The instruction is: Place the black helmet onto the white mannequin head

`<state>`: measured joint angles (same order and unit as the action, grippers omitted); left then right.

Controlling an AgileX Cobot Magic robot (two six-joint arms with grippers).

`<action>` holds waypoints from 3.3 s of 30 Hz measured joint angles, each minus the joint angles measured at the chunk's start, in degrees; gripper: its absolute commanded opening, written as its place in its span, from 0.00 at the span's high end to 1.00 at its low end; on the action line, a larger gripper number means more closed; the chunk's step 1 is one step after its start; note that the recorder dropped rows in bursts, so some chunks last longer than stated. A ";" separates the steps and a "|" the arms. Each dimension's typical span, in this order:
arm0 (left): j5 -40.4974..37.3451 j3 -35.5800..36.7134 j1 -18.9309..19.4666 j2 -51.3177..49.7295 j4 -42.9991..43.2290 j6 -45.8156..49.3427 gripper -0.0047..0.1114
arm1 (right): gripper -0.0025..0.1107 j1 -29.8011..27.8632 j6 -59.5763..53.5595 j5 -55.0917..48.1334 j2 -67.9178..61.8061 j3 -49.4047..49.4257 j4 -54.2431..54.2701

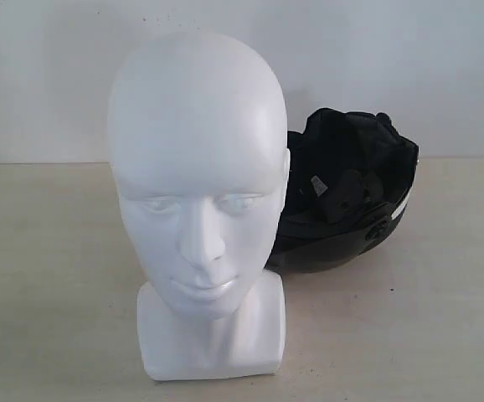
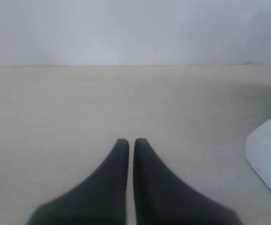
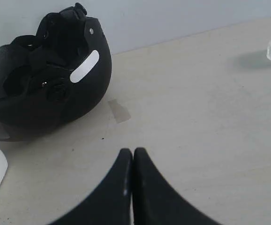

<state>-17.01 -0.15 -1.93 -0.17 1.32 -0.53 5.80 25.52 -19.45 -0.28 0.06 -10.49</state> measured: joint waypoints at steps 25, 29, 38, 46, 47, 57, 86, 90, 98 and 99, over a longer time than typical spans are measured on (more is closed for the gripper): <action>0.00 0.00 0.00 0.00 0.00 0.00 0.92 | 0.98 2.73 -13.65 -6.18 -29.26 -41.47 -2.71; 0.00 0.00 0.00 0.00 0.00 0.00 0.92 | 0.98 3.40 -19.28 -15.67 -42.18 -54.17 -2.71; 0.00 0.00 0.00 0.00 0.00 0.00 0.92 | 0.98 3.40 -29.63 -17.20 -60.86 -66.76 -1.36; 0.00 0.00 0.00 0.00 0.00 0.00 0.92 | 0.98 3.40 -45.42 -23.62 -70.72 -68.33 6.22; 0.00 0.00 0.00 0.00 0.00 0.00 0.92 | 0.98 3.40 -48.15 -24.52 -71.36 -68.33 7.23; 0.00 0.00 0.00 0.00 0.00 0.00 0.92 | 0.76 3.40 -57.49 -24.91 -79.66 -68.37 19.86; 0.00 0.00 0.00 0.00 0.00 0.00 0.92 | 0.42 3.40 -12.69 -6.65 -99.63 -68.46 27.65; 0.00 0.00 0.00 0.00 0.00 0.00 0.92 | 0.42 3.40 -12.01 -3.94 -101.43 -68.46 27.65; 0.00 0.00 0.00 0.00 0.00 0.00 0.92 | 0.48 3.40 -11.80 0.57 -105.64 -68.46 27.82; 0.00 0.00 0.00 0.00 0.00 0.00 0.92 | 0.50 3.40 -11.80 1.00 -106.15 -68.46 27.82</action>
<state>-17.01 -0.15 -1.93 -0.17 1.32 -0.53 9.20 13.72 -18.45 -106.42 -68.40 17.33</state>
